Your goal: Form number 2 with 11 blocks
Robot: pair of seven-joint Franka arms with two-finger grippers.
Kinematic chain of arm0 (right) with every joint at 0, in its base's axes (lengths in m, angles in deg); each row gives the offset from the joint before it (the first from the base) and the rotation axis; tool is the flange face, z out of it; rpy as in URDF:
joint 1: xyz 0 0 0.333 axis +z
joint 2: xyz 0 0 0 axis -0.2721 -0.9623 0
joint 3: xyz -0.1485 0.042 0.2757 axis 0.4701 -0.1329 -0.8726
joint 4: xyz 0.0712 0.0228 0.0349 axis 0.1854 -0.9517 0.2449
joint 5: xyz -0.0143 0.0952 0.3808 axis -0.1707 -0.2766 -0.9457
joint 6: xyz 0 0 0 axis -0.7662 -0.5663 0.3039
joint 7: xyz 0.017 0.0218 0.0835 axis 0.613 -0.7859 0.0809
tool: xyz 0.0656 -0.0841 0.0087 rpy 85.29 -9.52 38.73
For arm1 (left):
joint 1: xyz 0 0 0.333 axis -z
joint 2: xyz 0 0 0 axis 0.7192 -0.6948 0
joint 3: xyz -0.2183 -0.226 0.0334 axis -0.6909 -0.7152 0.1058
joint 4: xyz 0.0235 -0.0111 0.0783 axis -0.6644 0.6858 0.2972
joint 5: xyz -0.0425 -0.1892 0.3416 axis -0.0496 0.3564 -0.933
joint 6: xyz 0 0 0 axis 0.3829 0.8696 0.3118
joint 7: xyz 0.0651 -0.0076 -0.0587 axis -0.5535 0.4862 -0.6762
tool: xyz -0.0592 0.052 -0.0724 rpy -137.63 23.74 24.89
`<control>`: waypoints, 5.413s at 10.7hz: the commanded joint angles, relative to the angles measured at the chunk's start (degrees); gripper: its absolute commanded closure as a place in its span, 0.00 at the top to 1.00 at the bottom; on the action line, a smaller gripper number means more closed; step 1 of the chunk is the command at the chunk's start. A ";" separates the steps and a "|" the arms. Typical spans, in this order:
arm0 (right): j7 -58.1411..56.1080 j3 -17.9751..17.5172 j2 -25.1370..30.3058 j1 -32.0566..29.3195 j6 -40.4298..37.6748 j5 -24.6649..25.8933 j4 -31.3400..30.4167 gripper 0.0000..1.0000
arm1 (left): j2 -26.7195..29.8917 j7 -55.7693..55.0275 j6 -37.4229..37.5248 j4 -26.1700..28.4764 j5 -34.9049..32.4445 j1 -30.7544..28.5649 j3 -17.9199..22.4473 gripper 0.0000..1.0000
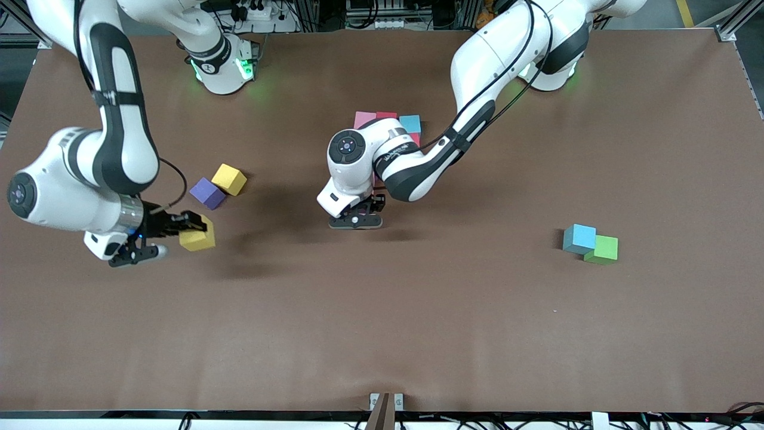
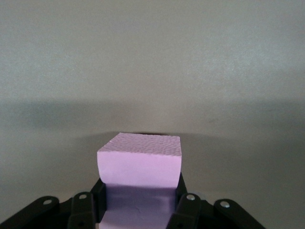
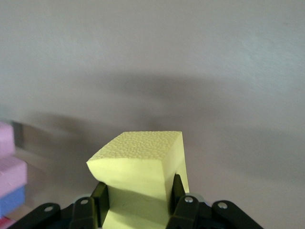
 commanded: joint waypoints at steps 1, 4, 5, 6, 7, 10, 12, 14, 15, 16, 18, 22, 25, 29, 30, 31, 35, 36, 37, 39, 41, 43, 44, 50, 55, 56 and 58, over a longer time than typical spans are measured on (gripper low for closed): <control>2.79 0.33 -6.12 -0.70 -1.40 -7.92 6.00 0.21 | -0.86 1.66 1.24 -1.72 1.68 1.21 0.83 0.01; 2.97 0.33 -6.40 -0.70 -1.84 -9.53 5.48 0.21 | -0.95 1.57 2.12 -1.54 1.86 1.30 0.92 0.03; 2.97 0.33 -6.31 -0.70 -1.93 -10.23 5.22 0.21 | -0.86 1.57 2.12 -1.54 1.86 1.56 0.92 0.03; 2.97 0.33 -6.40 -0.79 -2.10 -11.19 5.05 0.21 | -0.86 1.57 2.82 -1.54 1.86 1.56 0.92 0.03; 2.88 0.33 -6.31 -0.88 -2.11 -11.38 4.78 0.21 | -0.86 1.57 3.18 -1.19 1.86 1.65 0.92 0.04; 2.79 0.33 -6.31 -0.88 -2.19 -11.38 4.52 0.22 | -0.86 1.48 3.27 -0.66 2.47 1.74 0.92 0.12; 2.62 0.33 -6.40 -1.14 -2.28 -11.38 4.52 0.22 | -0.86 1.57 3.27 -0.66 2.47 1.91 0.92 0.15; 2.62 0.33 -6.40 -1.40 -2.54 -11.38 4.43 0.22 | -0.86 1.57 3.27 -0.31 2.38 2.00 1.01 0.19; 2.62 0.33 -6.40 -1.67 -2.63 -11.38 4.52 0.22 | -0.95 1.57 3.27 -0.22 2.30 2.00 1.01 0.22; 2.53 0.33 -6.40 -1.84 -2.63 -11.38 4.52 0.22 | -0.95 1.57 3.27 -0.22 2.21 2.00 1.01 0.24; 2.35 0.33 -6.48 -2.19 -2.81 -11.38 4.52 0.22 | -0.86 1.57 3.27 0.21 2.12 1.91 1.01 0.25; 2.26 0.33 -6.48 -2.20 -2.90 -11.38 4.52 0.23 | -0.86 1.13 3.36 0.48 2.21 2.09 1.01 0.58; 2.26 0.33 -6.57 -2.20 -2.90 -11.38 4.52 0.23 | -0.86 0.87 3.36 0.83 1.59 2.44 1.01 1.00; 2.18 0.33 -6.57 -2.11 -2.90 -11.29 4.60 0.23 | -0.78 0.87 3.36 1.10 1.50 2.35 1.09 1.00; 2.18 0.33 -6.57 -2.11 -2.90 -11.20 4.60 0.23 | -0.78 0.95 3.36 1.45 1.42 2.35 1.09 1.00; 2.18 0.33 -6.57 -2.11 -2.90 -11.20 4.60 0.23 | -0.86 1.04 3.36 1.80 1.42 2.35 1.27 1.00; 2.18 0.33 -6.57 -2.02 -2.90 -11.20 4.78 0.23 | -0.60 1.39 3.36 2.24 1.24 2.35 1.89 1.00; 2.18 0.33 -6.57 -2.02 -2.90 -11.20 4.78 0.23 | -0.43 1.22 3.36 2.15 1.24 2.35 1.89 1.00; 2.09 0.33 -6.57 -2.11 -2.90 -11.20 4.78 0.23 | 0.18 0.96 3.36 2.15 1.50 2.44 1.89 1.00; 2.09 0.33 -6.57 -2.11 -2.90 -11.11 4.78 0.23 | 1.68 0.78 3.44 1.89 2.12 2.35 1.54 1.00; 2.17 0.33 -6.83 -2.11 -2.90 -10.59 5.74 0.23 | 4.83 0.95 7.03 1.71 2.12 1.13 1.53 1.00; 2.18 0.24 -6.84 -0.80 -3.34 -8.75 6.88 0.23 | 9.31 1.13 11.33 1.71 2.21 -2.02 1.27 1.00; 1.91 0.24 -6.84 0.78 -3.34 -8.48 7.06 0.23 | 11.68 1.22 13.35 1.71 1.95 -4.57 1.18 1.00; -10.45 0.24 -8.50 14.75 -2.11 -8.04 10.66 0.13 | 18.29 3.41 28.58 4.25 2.29 -19.95 1.18 1.00; -21.09 -1.42 -13.15 23.38 -2.02 -8.39 16.62 0.03 | 18.30 3.41 28.14 5.76 2.30 -26.11 1.10 1.00; -21.90 -3.78 -13.51 23.12 -1.93 -8.30 17.25 0.03 | 18.21 3.50 28.14 5.76 2.30 -27.26 1.09 1.00; -21.91 -8.09 -16.13 22.59 -1.84 -8.13 21.19 0.03 | 18.12 5.25 28.05 5.76 2.30 -29.37 1.18 1.00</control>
